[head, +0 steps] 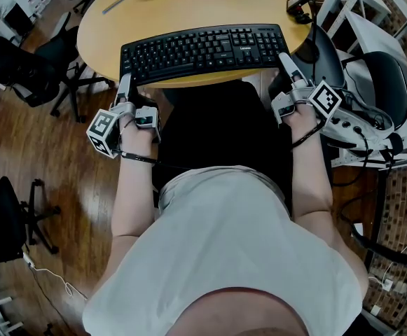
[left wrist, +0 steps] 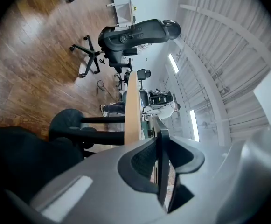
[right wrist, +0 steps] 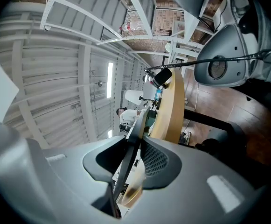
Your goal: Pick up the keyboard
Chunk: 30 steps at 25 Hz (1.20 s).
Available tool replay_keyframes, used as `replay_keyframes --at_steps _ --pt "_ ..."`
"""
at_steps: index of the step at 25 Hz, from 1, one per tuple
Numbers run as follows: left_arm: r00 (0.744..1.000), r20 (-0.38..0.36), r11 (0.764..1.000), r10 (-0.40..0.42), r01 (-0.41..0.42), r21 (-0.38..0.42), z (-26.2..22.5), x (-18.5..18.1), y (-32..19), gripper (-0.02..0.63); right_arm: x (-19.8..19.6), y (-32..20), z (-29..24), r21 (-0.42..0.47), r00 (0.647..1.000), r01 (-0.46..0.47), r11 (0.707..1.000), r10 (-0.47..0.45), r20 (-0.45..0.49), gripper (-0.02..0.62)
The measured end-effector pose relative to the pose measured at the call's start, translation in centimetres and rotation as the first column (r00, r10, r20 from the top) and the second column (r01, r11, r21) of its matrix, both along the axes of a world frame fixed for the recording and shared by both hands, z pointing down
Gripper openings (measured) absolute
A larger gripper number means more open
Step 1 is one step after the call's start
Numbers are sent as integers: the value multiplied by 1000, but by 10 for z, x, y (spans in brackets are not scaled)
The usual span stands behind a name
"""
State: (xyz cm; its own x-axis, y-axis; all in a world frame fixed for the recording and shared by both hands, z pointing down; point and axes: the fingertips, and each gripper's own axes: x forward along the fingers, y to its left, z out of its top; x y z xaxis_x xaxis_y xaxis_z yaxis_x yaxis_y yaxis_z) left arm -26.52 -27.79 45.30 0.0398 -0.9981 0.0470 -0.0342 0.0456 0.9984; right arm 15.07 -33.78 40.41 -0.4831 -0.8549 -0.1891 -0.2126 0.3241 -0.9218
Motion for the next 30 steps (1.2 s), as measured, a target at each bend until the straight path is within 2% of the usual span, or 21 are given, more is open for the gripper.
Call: replay_keyframes --at_steps 7,22,30 --pt "1000 3 1000 -2 2 23 -12 0 -4 396 1 -1 -11 17 1000 1 1000 -1 -3 107" --pt "1000 4 995 -14 13 103 -57 0 -14 396 3 -6 -64 118 1000 5 993 -4 -9 107" --pt "999 33 986 -9 3 166 -95 2 -16 397 3 -3 -96 180 1000 -1 984 3 -9 110"
